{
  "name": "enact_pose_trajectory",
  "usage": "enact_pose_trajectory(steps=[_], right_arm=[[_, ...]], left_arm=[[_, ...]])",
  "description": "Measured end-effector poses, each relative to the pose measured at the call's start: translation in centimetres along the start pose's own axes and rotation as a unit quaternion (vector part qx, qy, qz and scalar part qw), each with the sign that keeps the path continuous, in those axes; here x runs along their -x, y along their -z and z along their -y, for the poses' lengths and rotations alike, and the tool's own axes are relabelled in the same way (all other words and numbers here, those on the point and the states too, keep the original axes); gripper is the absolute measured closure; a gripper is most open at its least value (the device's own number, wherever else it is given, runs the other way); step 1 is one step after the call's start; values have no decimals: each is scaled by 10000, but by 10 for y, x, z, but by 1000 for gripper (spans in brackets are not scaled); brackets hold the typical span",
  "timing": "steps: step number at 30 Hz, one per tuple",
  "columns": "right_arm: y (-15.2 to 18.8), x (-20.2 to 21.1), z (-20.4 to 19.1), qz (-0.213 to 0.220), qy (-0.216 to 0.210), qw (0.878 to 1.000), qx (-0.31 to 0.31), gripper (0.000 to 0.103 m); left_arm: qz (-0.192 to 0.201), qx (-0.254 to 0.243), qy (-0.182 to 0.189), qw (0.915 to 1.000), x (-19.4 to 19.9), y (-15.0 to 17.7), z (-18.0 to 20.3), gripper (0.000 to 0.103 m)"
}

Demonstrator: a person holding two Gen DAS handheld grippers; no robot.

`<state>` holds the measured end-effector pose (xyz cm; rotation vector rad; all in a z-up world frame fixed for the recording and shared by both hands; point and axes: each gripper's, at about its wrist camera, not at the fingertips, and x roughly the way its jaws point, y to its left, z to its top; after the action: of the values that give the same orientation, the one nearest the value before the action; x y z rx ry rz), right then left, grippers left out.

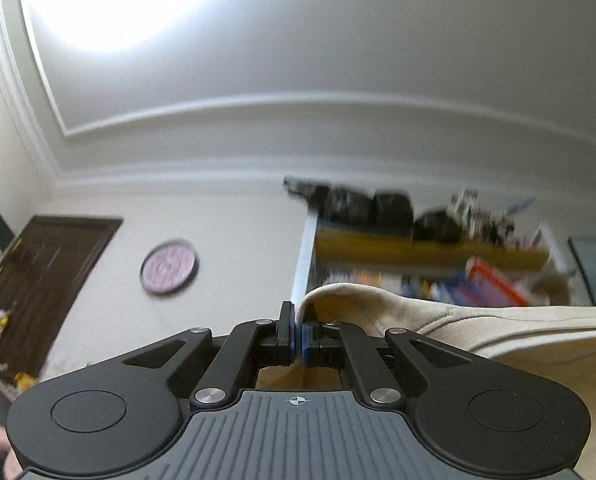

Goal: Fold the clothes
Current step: 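Lift the shirt with both grippers and shake it out above the mat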

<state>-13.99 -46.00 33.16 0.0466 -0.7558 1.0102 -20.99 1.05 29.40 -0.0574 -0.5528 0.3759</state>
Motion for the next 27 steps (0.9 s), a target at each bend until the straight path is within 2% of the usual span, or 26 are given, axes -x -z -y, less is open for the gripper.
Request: enact_pose_trajectory(steps=[3,6,9,11,12,14,17,18,20,23,25,27], right_arm=[[-9,2,1,250,124,9996,5,100],[-6,-3,11,243,284,9992,-102,100],[23,-14,26,-334,557,9972,-381,100],[60,-25,35,-1074,717,9891,-710,100],[86,-30,40,-1552,848,9804,-873,100],[144,-38,47,-2474,1127,9550,-1188,100],[243,-36,54,-3671,1550,9015,-1687,101],[274,-33,55,-3967,1669,8841,-1822,101],[328,-34,58,-4444,1912,8541,-1912,101],[400,-42,73,-4984,2120,8165,-2000,101],[440,-49,83,-5211,2239,7975,-2060,101],[471,-63,96,-5412,2372,7799,-2062,101]], left_arm=[[-651,2,44,9979,-25,35,-2,99],[-1300,5,89,9915,-50,70,-3,99],[-1943,7,132,9809,-75,105,-5,99],[-2367,8,161,9715,-92,128,-6,100],[-2577,9,176,9661,-100,139,-7,100],[-3009,12,201,9535,-117,164,-9,100],[-4009,-178,240,9156,-134,254,-17,100],[-4200,-234,283,9068,-144,274,-18,100],[-4575,-346,367,8878,-162,315,-18,100],[-5115,-512,490,8564,-189,376,-19,100],[-5390,-596,603,8380,-212,405,-14,100],[-5627,-664,719,8209,-217,432,-10,100]])
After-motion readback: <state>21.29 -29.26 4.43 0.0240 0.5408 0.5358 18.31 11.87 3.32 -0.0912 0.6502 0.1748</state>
